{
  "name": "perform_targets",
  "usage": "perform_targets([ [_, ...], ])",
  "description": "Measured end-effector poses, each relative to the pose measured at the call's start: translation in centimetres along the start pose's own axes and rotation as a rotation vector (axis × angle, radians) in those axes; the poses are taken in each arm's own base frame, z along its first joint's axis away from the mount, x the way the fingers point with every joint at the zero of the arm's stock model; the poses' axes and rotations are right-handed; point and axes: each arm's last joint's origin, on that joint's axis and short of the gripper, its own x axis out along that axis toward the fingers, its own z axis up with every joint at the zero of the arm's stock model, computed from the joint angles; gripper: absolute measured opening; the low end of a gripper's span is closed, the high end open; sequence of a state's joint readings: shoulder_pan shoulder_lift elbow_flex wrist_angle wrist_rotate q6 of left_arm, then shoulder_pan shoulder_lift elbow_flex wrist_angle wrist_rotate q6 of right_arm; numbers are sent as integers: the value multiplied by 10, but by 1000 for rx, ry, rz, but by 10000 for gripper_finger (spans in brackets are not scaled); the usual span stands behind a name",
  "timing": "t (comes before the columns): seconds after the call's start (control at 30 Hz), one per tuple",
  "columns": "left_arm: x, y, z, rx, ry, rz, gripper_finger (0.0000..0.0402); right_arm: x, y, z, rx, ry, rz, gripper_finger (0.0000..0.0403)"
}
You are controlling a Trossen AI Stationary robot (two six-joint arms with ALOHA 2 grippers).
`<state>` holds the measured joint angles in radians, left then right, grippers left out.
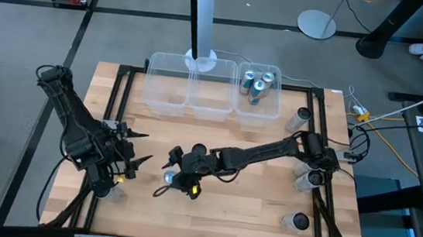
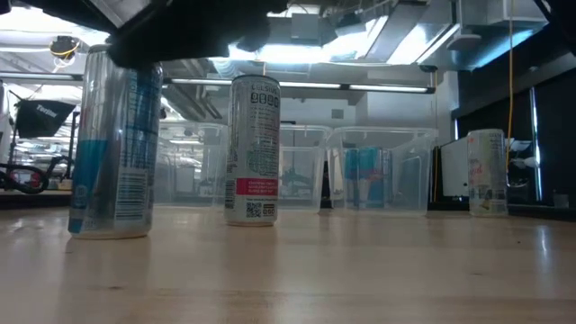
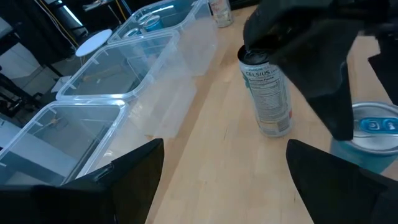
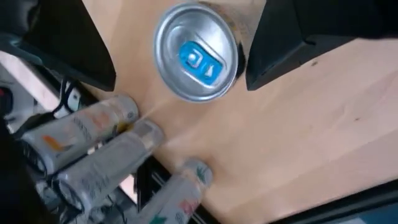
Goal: Sort soda cans
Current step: Put the blue soda can into the right transparent bin
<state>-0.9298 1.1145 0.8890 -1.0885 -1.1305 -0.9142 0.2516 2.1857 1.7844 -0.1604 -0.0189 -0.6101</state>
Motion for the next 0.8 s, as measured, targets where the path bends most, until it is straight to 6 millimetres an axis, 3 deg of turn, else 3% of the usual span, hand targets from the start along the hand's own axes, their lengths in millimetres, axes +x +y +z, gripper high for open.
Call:
perform_targets([
  [0.8, 0, 0, 0, -10, 0, 0, 327, 21, 12, -17, 60, 53, 19, 358],
])
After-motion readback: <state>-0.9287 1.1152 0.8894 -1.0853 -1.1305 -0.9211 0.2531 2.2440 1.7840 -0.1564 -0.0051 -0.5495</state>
